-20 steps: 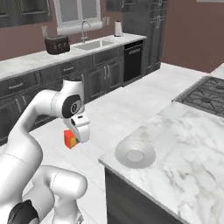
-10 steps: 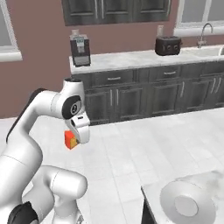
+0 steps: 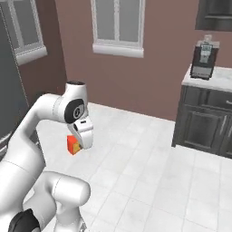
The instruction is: Pick the cheese from the counter and place it in the microwave.
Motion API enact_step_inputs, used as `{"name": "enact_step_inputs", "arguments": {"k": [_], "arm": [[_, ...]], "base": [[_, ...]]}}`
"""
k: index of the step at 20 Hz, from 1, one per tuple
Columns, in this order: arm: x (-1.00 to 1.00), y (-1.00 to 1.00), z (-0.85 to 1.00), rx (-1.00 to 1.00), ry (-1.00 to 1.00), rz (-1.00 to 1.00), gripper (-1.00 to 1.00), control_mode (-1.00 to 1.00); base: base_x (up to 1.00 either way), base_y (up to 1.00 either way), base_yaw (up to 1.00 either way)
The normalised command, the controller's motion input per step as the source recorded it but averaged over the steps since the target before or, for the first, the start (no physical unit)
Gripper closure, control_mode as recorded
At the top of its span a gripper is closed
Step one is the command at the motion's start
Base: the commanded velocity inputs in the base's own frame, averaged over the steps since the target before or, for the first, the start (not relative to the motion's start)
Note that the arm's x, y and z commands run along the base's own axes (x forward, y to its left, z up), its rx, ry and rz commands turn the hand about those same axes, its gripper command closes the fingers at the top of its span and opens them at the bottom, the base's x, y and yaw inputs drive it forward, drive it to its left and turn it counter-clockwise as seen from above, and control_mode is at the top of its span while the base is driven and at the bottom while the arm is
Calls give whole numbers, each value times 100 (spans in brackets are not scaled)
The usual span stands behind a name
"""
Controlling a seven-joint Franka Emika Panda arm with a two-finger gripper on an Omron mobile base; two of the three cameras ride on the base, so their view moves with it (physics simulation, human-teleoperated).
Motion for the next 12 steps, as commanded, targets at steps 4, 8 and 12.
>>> {"name": "enact_step_inputs", "arguments": {"k": [4, 8, 12], "arm": [[0, 0, 0, 0, 0, 0, 100, 100], [0, 0, 0, 0, 0, 0, 100, 100], [0, 0, 0, 0, 0, 0, 100, 100]], "base": [[0, 0, 93], [0, -1, 83], [0, 2, 56]]}}
